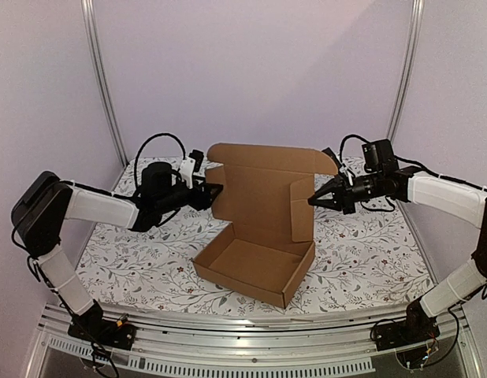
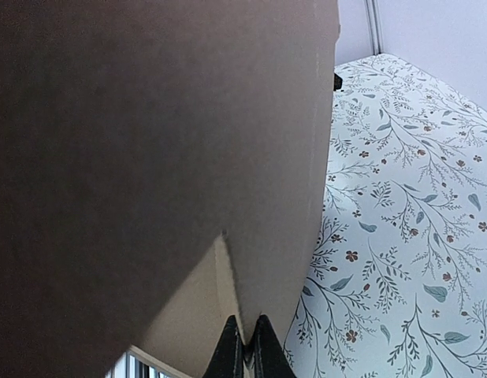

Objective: Fold the paper box

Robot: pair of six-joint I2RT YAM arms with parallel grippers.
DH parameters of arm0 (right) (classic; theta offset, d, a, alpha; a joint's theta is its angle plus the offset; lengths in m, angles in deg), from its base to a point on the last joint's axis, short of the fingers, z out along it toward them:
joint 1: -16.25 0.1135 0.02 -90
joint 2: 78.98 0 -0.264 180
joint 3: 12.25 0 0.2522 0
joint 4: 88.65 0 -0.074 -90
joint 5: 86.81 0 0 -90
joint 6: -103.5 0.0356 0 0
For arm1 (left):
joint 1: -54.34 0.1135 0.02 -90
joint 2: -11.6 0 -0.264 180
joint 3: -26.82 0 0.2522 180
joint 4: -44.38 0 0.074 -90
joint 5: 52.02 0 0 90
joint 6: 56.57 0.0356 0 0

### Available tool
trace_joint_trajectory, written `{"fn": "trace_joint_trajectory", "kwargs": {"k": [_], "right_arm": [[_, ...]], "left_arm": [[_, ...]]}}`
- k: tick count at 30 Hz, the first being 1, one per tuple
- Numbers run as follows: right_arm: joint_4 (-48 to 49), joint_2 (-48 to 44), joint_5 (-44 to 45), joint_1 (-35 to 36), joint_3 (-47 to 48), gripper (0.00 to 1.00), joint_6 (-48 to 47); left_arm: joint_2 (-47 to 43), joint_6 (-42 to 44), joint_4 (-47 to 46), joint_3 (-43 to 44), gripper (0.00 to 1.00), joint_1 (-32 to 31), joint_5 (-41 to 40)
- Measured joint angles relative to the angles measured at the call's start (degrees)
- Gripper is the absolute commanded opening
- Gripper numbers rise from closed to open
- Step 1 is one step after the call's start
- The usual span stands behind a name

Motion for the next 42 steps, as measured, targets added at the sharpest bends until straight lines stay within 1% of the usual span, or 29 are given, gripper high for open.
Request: {"fn": "trace_joint_trajectory", "kwargs": {"k": [2,5,6,8,10,11,14,20,24,27,30,34,35,38,40,42], "right_arm": [[-1.95,0.00,-0.61,0.00,0.79,0.00,-1.20],[-3.56,0.35,-1.42,0.00,1.55,0.02,-2.40],[-4.11,0.37,-1.66,-0.09,1.60,0.05,-2.60],[-4.63,0.50,-1.84,-0.31,1.70,0.14,-2.78],[-5.07,0.70,-2.16,-0.35,1.95,0.20,-2.99],[-5.18,0.74,-2.36,-0.31,1.95,0.24,-3.13],[-5.22,0.94,-2.97,-0.31,1.97,0.31,-2.60],[-2.36,2.69,-3.87,-0.31,1.95,0.34,0.04],[0.92,3.43,-4.02,-0.31,1.79,0.42,2.84],[3.85,3.43,-3.96,-0.22,1.64,0.45,5.16],[5.86,3.43,-3.76,0.13,1.44,0.45,6.64],[7.43,3.43,-3.45,0.92,1.44,0.39,7.93],[7.74,3.45,-3.32,1.16,1.44,0.36,8.22],[8.24,3.63,-2.69,1.66,1.46,0.25,9.14],[8.37,3.82,-1.38,1.75,1.46,0.15,9.68],[8.63,3.96,0.85,1.73,1.49,0.06,10.01]], "left_arm": [[2.12,0.85,0.11,2.25,0.54,0.83,4.79],[4.57,2.03,0.00,4.59,0.31,1.31,11.91],[5.20,2.12,0.04,5.22,0.22,1.60,14.14],[6.01,1.57,-0.11,5.75,0.10,2.23,17.66],[6.67,0.98,-1.40,5.70,0.02,3.32,21.24],[6.99,0.13,-2.71,5.51,0.00,3.74,22.93],[8.13,-3.45,-8.02,4.09,0.00,4.72,26.21],[10.78,-12.00,-19.98,0.02,0.00,6.69,28.35],[14.12,-18.71,-27.74,-1.05,0.00,7.10,29.33],[16.02,-22.71,-31.95,-1.62,0.00,7.08,29.86],[16.52,-25.14,-33.66,-2.21,0.00,6.88,30.16],[16.37,-25.55,-32.68,-2.21,0.00,6.38,30.40],[16.22,-25.44,-31.98,-2.21,0.00,6.16,30.36],[15.19,-24.81,-29.59,-2.14,0.00,5.62,29.92],[14.43,-24.24,-28.11,-2.12,0.00,5.46,29.49],[13.81,-23.85,-26.82,-2.10,0.00,5.44,29.16]]}}
